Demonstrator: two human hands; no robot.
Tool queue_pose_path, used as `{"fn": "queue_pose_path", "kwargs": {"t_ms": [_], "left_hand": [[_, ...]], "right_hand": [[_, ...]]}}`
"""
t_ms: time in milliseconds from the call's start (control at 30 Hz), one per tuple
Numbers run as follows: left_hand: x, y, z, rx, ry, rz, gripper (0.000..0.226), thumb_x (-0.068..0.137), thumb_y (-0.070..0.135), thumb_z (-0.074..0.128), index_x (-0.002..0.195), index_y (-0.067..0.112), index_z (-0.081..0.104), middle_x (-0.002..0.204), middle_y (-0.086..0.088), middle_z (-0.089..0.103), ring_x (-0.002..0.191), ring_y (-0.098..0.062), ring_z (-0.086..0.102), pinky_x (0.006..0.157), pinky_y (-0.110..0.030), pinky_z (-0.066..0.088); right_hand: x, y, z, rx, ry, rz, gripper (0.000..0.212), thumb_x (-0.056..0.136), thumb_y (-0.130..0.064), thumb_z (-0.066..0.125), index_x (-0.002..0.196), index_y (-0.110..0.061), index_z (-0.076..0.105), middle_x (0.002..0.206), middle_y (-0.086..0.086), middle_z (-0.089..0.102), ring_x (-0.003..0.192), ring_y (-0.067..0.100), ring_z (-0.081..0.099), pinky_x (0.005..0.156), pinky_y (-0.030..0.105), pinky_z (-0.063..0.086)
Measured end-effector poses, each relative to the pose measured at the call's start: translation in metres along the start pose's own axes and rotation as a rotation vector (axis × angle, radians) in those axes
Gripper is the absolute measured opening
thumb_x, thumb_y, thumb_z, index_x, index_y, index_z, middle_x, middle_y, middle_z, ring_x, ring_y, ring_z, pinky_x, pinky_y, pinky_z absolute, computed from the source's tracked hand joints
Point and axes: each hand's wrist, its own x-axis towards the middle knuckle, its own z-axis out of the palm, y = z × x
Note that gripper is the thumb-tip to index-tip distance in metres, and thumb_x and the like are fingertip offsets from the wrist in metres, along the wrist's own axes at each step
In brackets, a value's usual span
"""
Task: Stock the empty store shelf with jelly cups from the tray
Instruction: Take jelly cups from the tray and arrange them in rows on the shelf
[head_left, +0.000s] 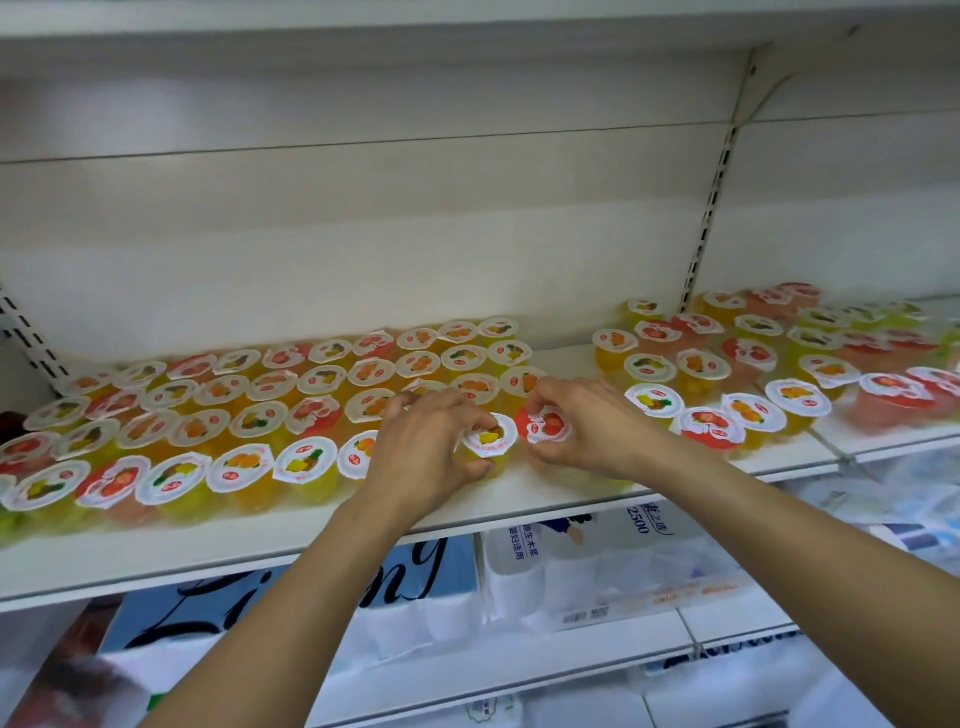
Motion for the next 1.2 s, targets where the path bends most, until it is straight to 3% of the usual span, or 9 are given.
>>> {"fn": "queue_pose_path", "kwargs": {"t_ms": [100, 233, 367, 500, 600, 733, 900, 1033, 1200], "left_hand": [[0.001, 0.001, -0.003, 0.021, -0.014, -0.002, 0.041, 0.077, 0.048, 0.073, 0.116, 0.038, 0.064, 0.124, 0.016, 0.056, 0.121, -0.009, 0.046, 0.103, -0.033, 0.020], [-0.002, 0.002, -0.003, -0.006, -0.003, -0.003, 0.050, 0.076, 0.058, 0.069, 0.121, 0.041, 0.059, 0.128, 0.018, 0.053, 0.124, -0.009, 0.043, 0.106, -0.035, 0.020], [-0.002, 0.007, -0.007, -0.093, 0.005, 0.029, 0.048, 0.080, 0.062, 0.061, 0.123, 0.043, 0.056, 0.132, 0.019, 0.052, 0.127, -0.008, 0.042, 0.109, -0.037, 0.021], [0.008, 0.013, -0.013, -0.220, -0.006, 0.038, 0.041, 0.086, 0.055, 0.059, 0.123, 0.039, 0.059, 0.131, 0.016, 0.057, 0.123, -0.007, 0.048, 0.104, -0.033, 0.035], [0.019, 0.017, -0.017, -0.308, -0.055, -0.014, 0.043, 0.087, 0.049, 0.061, 0.128, 0.033, 0.058, 0.131, 0.012, 0.059, 0.119, -0.006, 0.053, 0.097, -0.028, 0.042], [0.041, 0.014, -0.022, -0.288, -0.092, -0.040, 0.042, 0.090, 0.047, 0.059, 0.127, 0.029, 0.060, 0.133, 0.012, 0.058, 0.118, -0.008, 0.054, 0.096, -0.027, 0.043], [0.087, -0.007, -0.018, -0.288, -0.148, -0.175, 0.039, 0.089, 0.050, 0.059, 0.126, 0.037, 0.058, 0.137, 0.010, 0.053, 0.122, -0.015, 0.051, 0.103, -0.033, 0.042], [0.122, -0.017, -0.006, -0.246, -0.167, -0.158, 0.034, 0.095, 0.047, 0.051, 0.127, 0.036, 0.057, 0.138, 0.009, 0.052, 0.124, -0.017, 0.050, 0.104, -0.035, 0.041], [0.154, -0.021, 0.016, -0.117, -0.179, -0.136, 0.036, 0.098, 0.044, 0.045, 0.129, 0.030, 0.058, 0.137, 0.007, 0.055, 0.123, -0.019, 0.053, 0.105, -0.036, 0.039]], "right_hand": [[-0.003, -0.003, -0.004, -0.025, -0.033, -0.004, 0.038, 0.078, -0.049, 0.067, 0.110, -0.030, 0.057, 0.109, -0.005, 0.064, 0.101, 0.018, 0.056, 0.080, 0.031, 0.039], [-0.015, 0.004, -0.038, 0.098, 0.022, 0.073, 0.043, 0.078, -0.063, 0.061, 0.115, -0.040, 0.058, 0.122, -0.006, 0.054, 0.116, 0.014, 0.046, 0.102, 0.040, 0.035], [-0.039, 0.024, -0.068, 0.143, -0.012, 0.136, 0.045, 0.078, -0.063, 0.062, 0.118, -0.042, 0.061, 0.127, -0.015, 0.054, 0.123, 0.007, 0.041, 0.107, 0.041, 0.033], [-0.046, 0.040, -0.064, 0.122, 0.029, 0.148, 0.035, 0.081, -0.049, 0.068, 0.113, -0.034, 0.067, 0.118, -0.018, 0.064, 0.105, 0.000, 0.054, 0.093, 0.030, 0.044], [-0.038, 0.056, -0.064, 0.176, 0.097, 0.212, 0.026, 0.084, -0.038, 0.068, 0.109, -0.031, 0.069, 0.108, -0.013, 0.067, 0.098, 0.006, 0.059, 0.086, 0.031, 0.049], [-0.009, 0.076, -0.067, 0.168, 0.118, 0.281, 0.030, 0.083, -0.034, 0.069, 0.112, -0.025, 0.069, 0.108, -0.004, 0.069, 0.095, 0.012, 0.062, 0.086, 0.034, 0.051], [0.050, 0.101, -0.065, -0.134, -0.090, 0.373, 0.049, 0.081, -0.050, 0.066, 0.127, -0.039, 0.053, 0.132, -0.003, 0.054, 0.118, 0.023, 0.049, 0.100, 0.036, 0.041], [0.081, 0.120, -0.059, -0.190, -0.203, 0.301, 0.058, 0.076, -0.053, 0.067, 0.129, -0.043, 0.048, 0.137, -0.008, 0.049, 0.123, 0.021, 0.046, 0.101, 0.037, 0.029], [0.104, 0.136, -0.044, -0.203, -0.180, 0.173, 0.047, 0.065, -0.050, 0.069, 0.110, -0.042, 0.057, 0.112, -0.015, 0.060, 0.092, 0.010, 0.056, 0.081, 0.028, 0.033]]}}
